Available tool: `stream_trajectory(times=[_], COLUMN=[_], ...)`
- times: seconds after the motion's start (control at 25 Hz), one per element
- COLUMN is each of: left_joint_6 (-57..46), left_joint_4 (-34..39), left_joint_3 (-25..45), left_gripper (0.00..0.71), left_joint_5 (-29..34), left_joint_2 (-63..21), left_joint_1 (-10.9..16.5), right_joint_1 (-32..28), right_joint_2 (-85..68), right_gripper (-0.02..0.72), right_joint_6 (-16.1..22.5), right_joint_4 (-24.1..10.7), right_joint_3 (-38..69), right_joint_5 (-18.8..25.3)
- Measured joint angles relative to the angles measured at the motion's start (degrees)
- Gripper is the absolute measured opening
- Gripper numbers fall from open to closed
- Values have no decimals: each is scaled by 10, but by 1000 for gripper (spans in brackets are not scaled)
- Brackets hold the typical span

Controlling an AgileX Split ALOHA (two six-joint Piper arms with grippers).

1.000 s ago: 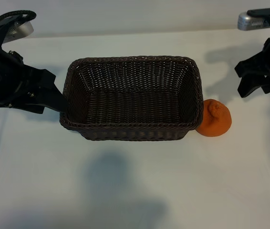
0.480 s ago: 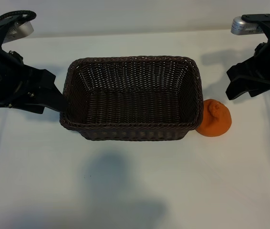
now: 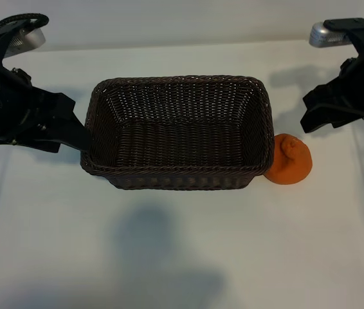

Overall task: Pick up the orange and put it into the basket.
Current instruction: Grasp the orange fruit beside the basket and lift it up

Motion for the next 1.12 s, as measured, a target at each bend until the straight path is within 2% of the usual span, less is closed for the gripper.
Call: stream_trajectory(times=[0.24, 0.52, 1.12], left_joint_6=[0, -1, -1], left_joint_4=[-1, -2, -2], left_joint_3=[0, 0, 0], left_gripper=[573, 573, 573], left_joint_5=[-12, -13, -16], left_joint_2=[0, 0, 0], left_joint_1=[0, 0, 0], right_joint_1=[5, 48, 50], right_joint_2=[6, 59, 109], right_gripper=[539, 539, 539], right_joint_6=[-6, -5, -4], right_joint_4=[7, 2, -10], right_joint_3=[10, 10, 10], right_joint_5=[-24, -49, -69])
